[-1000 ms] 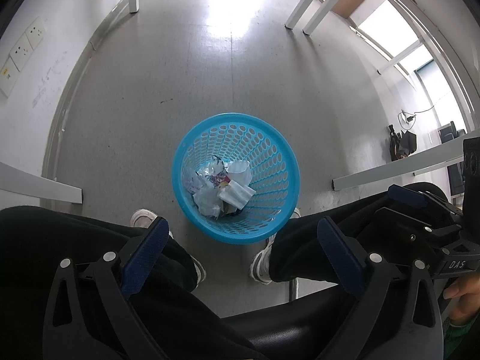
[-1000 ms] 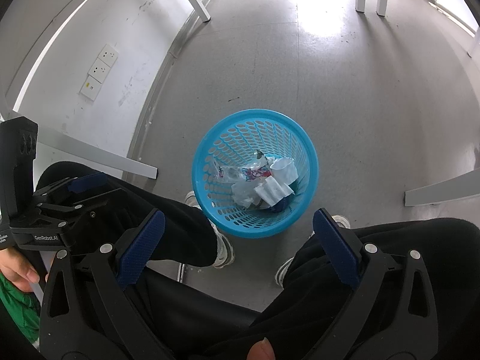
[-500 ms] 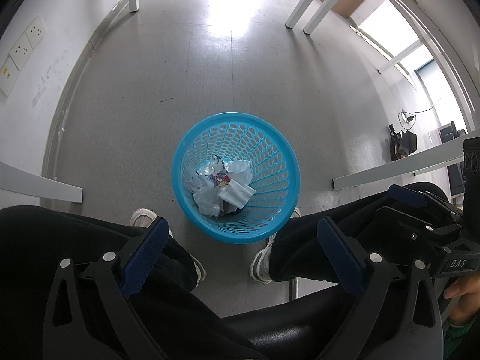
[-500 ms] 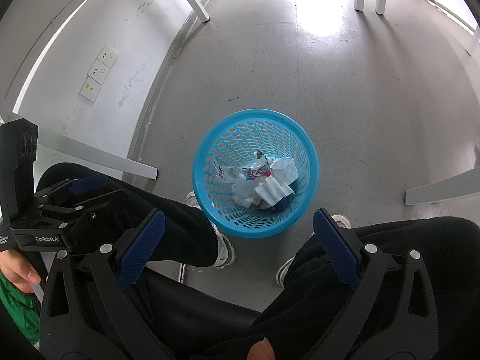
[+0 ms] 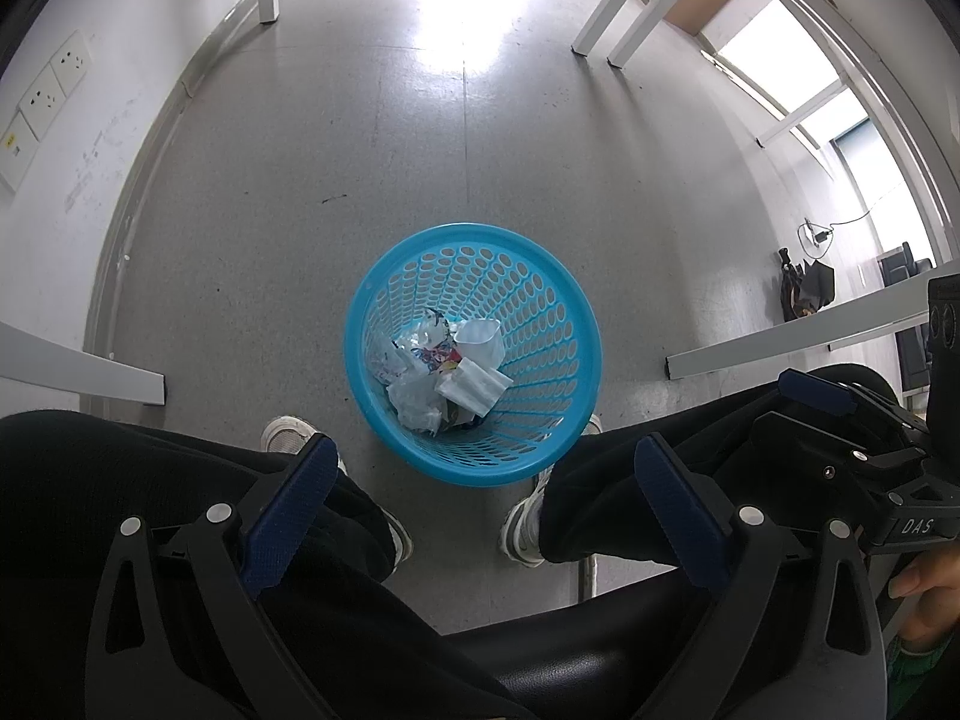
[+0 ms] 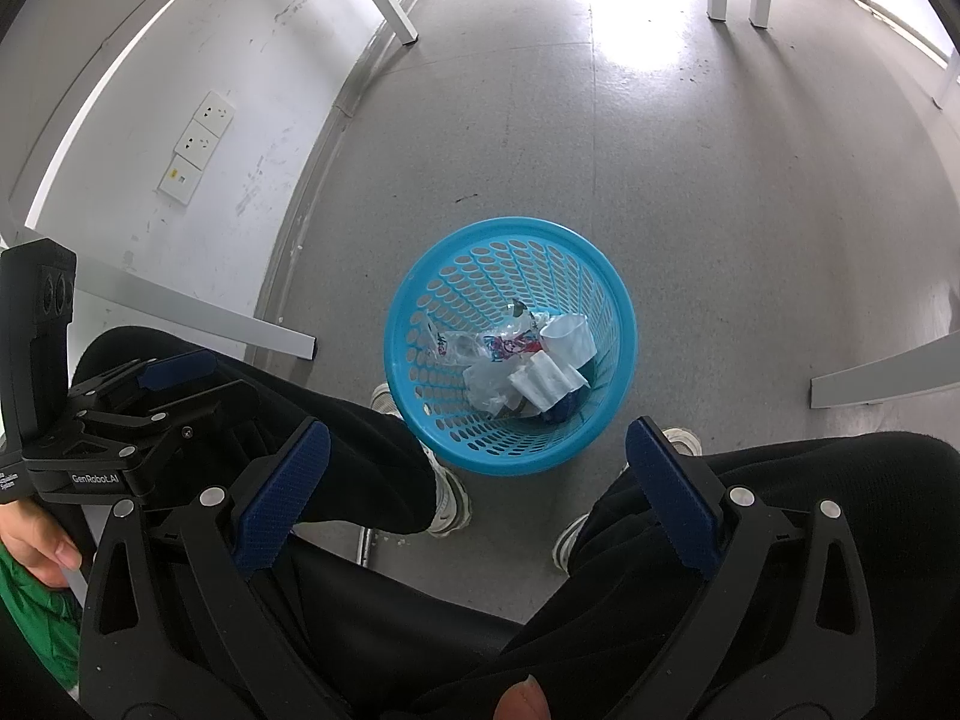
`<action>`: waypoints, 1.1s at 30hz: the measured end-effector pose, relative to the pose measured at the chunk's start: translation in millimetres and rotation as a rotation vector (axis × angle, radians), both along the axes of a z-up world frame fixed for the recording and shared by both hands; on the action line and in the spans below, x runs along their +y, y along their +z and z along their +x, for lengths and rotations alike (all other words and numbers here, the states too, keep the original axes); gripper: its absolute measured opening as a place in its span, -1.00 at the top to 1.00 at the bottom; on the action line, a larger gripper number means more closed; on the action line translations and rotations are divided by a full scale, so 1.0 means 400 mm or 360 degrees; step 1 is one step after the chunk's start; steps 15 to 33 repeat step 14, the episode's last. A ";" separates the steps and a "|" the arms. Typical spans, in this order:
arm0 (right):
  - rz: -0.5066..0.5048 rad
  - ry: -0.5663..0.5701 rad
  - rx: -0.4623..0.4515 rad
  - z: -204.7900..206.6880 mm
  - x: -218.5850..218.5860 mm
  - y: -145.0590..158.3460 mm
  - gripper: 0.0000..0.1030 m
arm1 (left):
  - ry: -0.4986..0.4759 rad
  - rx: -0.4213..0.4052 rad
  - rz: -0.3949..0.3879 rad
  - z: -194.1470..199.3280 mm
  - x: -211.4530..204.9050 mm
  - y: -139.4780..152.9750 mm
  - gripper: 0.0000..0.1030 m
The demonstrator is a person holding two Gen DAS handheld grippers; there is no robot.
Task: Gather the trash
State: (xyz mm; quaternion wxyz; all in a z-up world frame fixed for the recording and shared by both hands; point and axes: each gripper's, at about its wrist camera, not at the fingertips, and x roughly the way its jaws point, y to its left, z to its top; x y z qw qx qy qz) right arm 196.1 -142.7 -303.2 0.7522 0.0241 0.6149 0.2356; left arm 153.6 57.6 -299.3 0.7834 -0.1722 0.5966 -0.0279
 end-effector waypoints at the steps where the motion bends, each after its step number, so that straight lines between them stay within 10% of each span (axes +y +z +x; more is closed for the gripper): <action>1: -0.0001 0.0001 0.0001 -0.001 0.001 -0.001 -0.83 | 0.0000 0.0000 0.0000 0.002 0.000 0.001 -0.89; 33: -0.0003 -0.0003 0.0005 -0.005 0.002 -0.002 -0.83 | 0.0004 0.0016 -0.0011 -0.010 0.002 -0.012 -0.89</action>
